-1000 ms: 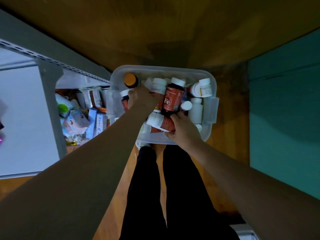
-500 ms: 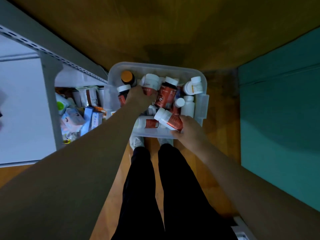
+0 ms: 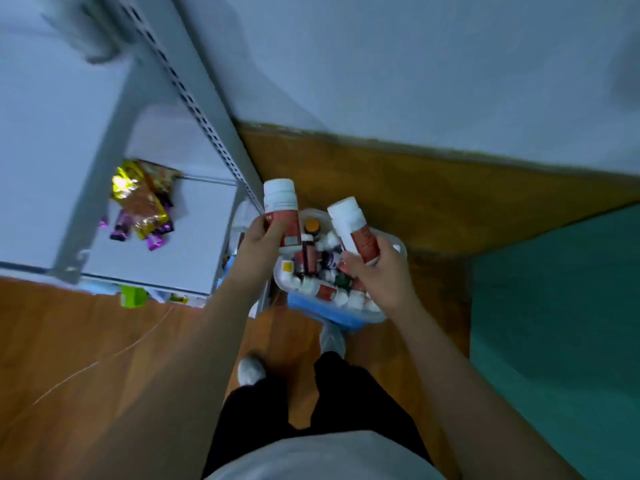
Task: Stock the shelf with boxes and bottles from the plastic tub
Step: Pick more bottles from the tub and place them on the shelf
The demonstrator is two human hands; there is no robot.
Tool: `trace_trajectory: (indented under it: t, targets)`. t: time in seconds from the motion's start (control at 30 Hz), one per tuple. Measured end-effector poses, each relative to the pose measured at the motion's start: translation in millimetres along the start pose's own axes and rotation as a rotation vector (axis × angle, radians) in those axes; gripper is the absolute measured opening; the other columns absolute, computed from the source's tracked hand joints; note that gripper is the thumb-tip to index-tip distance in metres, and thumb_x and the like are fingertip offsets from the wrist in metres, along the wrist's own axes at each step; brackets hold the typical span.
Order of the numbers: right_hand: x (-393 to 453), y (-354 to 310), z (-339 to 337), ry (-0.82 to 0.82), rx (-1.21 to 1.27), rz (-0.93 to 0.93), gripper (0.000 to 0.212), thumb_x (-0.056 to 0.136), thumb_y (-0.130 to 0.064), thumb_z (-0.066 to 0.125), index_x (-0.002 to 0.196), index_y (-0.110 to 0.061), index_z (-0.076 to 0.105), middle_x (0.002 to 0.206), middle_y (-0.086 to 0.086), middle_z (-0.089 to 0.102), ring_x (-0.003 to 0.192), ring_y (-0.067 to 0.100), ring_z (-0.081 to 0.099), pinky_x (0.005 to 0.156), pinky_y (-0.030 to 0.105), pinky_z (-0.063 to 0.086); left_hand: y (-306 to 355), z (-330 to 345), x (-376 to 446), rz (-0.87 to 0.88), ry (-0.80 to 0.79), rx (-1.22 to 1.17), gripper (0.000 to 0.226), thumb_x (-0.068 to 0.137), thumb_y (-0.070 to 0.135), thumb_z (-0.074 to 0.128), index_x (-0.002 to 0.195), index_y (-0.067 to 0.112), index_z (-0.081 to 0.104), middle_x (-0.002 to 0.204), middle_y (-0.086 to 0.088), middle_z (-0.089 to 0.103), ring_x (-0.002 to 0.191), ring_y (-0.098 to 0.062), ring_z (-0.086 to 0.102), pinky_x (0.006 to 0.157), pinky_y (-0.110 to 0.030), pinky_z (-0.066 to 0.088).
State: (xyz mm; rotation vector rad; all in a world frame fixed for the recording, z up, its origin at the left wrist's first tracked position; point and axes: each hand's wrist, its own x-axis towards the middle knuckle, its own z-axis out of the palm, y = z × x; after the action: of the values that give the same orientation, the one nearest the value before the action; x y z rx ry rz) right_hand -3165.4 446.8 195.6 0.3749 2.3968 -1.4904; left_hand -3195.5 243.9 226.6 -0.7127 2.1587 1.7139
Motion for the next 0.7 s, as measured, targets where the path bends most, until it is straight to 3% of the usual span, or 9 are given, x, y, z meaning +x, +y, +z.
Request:
trace_trajectory:
  t: [0.07, 0.17, 0.27, 0.33, 0.4, 0.47, 0.57, 0.7]
  targets:
    - [-14.2, -45.4, -3.4, 0.008, 0.037, -0.043, 0.04, 0.087, -0.037, 0.073, 0.118, -0.019, 0.055, 0.091, -0.014, 0.061, 0.078, -0.002, 0.06, 0.061, 0.006, 0.045, 24.6, -19.2, -31.4, 0.066, 0.02, -0.101, 0.03, 0.102, 0.031, 0.044, 0.123, 0.017, 0.06, 0.102, -0.004, 0.07, 0.089, -0.016, 0.068, 0.072, -0.027, 0.05]
    - [-42.8, -105.9, 1.9, 0.002, 0.123, -0.098, 0.04, 0.088, -0.039, 0.071, 0.118, -0.025, 0.049, 0.096, -0.013, 0.06, 0.08, -0.003, 0.057, 0.053, 0.007, 0.04, 52.6, -55.0, -77.5, 0.205, 0.008, -0.195, 0.024, 0.103, 0.022, 0.04, 0.115, 0.019, 0.06, 0.093, 0.001, 0.07, 0.084, -0.014, 0.066, 0.067, -0.023, 0.05]
    - [-70.2, -160.2, 25.2, -0.01, 0.233, -0.189, 0.041, 0.086, -0.038, 0.073, 0.119, -0.026, 0.052, 0.104, -0.007, 0.065, 0.088, 0.005, 0.063, 0.066, 0.014, 0.046, 68.2, -106.0, -117.6, 0.312, 0.029, -0.257, 0.021, 0.103, 0.02, 0.041, 0.11, 0.025, 0.061, 0.084, 0.012, 0.072, 0.08, -0.003, 0.068, 0.064, -0.015, 0.051]
    - [-90.5, -194.0, 49.5, -0.047, 0.31, -0.236, 0.037, 0.084, -0.035, 0.075, 0.112, -0.032, 0.052, 0.103, -0.009, 0.066, 0.092, 0.006, 0.065, 0.074, 0.022, 0.05, 70.6, -146.7, -142.4, 0.379, 0.075, -0.28, 0.021, 0.101, 0.031, 0.05, 0.117, 0.022, 0.06, 0.095, 0.005, 0.073, 0.088, -0.011, 0.07, 0.072, -0.022, 0.056]
    - [-113.7, -228.7, 78.7, -0.113, 0.345, -0.298, 0.034, 0.084, -0.036, 0.075, 0.109, -0.035, 0.053, 0.098, -0.013, 0.066, 0.086, -0.001, 0.064, 0.072, 0.02, 0.047, 67.5, -191.5, -165.6, 0.432, 0.16, -0.293, 0.035, 0.091, 0.042, 0.064, 0.117, 0.02, 0.061, 0.098, -0.004, 0.072, 0.085, -0.019, 0.071, 0.074, -0.033, 0.059]
    - [-136.3, -259.5, 112.6, -0.172, 0.377, -0.354, 0.035, 0.083, -0.037, 0.076, 0.11, -0.034, 0.054, 0.096, -0.013, 0.068, 0.083, -0.004, 0.066, 0.074, 0.019, 0.049, 58.4, -237.4, -187.6, 0.462, 0.262, -0.334, 0.032, 0.087, 0.04, 0.071, 0.11, 0.021, 0.063, 0.091, -0.005, 0.072, 0.077, -0.018, 0.07, 0.069, -0.033, 0.059]
    - [-169.2, -291.3, 165.8, -0.242, 0.392, -0.436, 0.04, 0.081, -0.038, 0.078, 0.113, -0.031, 0.055, 0.103, -0.005, 0.071, 0.094, 0.01, 0.07, 0.085, 0.03, 0.055, 35.9, -299.3, -218.5, 0.468, 0.384, -0.435, 0.027, 0.085, 0.041, 0.067, 0.106, 0.024, 0.064, 0.089, -0.005, 0.072, 0.076, -0.017, 0.07, 0.071, -0.03, 0.059]
    - [-212.9, -316.1, 230.6, -0.371, 0.393, -0.505, 0.034, 0.085, -0.036, 0.074, 0.114, -0.032, 0.058, 0.099, -0.005, 0.071, 0.089, 0.008, 0.07, 0.074, 0.021, 0.056, -2.9, -369.3, -253.3, 0.462, 0.514, -0.507, 0.036, 0.079, 0.05, 0.066, 0.108, 0.027, 0.063, 0.096, -0.009, 0.072, 0.083, -0.022, 0.07, 0.076, -0.034, 0.058]
